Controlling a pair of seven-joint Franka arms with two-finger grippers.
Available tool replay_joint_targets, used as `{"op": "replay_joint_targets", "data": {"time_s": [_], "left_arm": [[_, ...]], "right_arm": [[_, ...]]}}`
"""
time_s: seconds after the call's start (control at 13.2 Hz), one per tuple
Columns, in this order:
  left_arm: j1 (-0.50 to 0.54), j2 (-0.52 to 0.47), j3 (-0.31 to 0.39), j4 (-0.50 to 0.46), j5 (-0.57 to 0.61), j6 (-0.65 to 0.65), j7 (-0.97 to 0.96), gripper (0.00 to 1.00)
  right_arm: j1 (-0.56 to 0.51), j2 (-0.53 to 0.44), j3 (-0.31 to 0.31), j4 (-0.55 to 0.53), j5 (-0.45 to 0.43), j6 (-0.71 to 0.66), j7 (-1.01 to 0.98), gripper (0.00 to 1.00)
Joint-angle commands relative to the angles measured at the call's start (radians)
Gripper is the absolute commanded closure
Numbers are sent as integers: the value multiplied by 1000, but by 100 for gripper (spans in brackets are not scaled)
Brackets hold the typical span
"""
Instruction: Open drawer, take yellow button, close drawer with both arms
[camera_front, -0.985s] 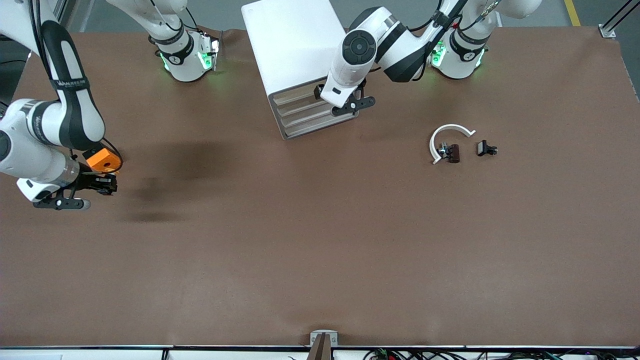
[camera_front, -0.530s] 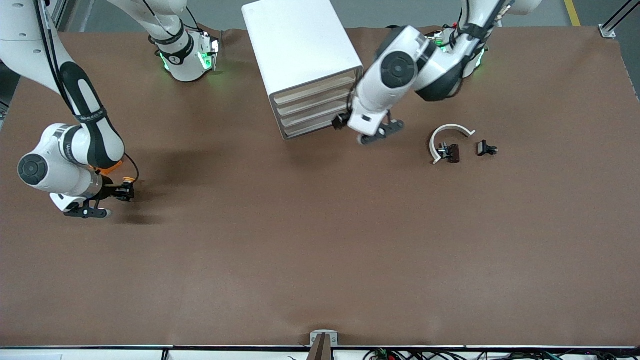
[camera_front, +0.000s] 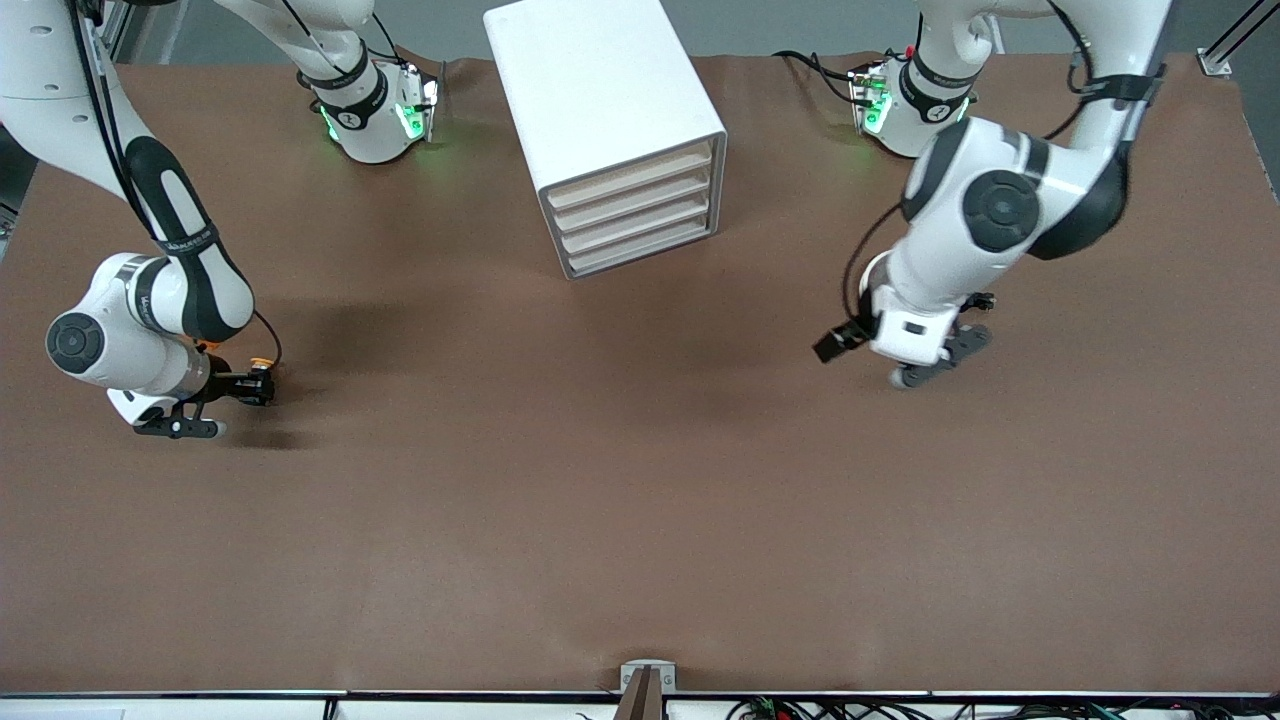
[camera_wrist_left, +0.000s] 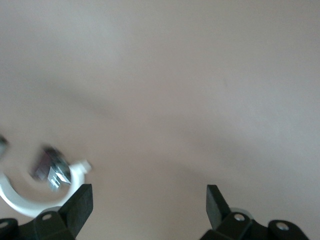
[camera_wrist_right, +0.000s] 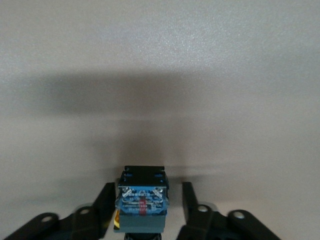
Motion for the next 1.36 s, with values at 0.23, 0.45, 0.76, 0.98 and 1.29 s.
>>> {"op": "replay_joint_targets", "data": {"time_s": [0.23,0.45,0.76,0.98,1.29], "left_arm": [[211,-1,-15,235,98,-234,250,0],[254,-13,-15,360,101,-355,392,0],[154,-146,130,349,86,-453,618,0],[93,-211,175,329,54,-527,660,0],[63,-305,178,242,9,-523,637,0]], "right_arm": [[-3,-117,14,24,-21,-201,18,0],[32,-253,20,34,-18,-329,18,0],[80,-390,23,133,-13,-585,18,0],[98,-448,25,234,-5,-768,18,0],[108,-548,28,299,41,-871,18,0]]}}
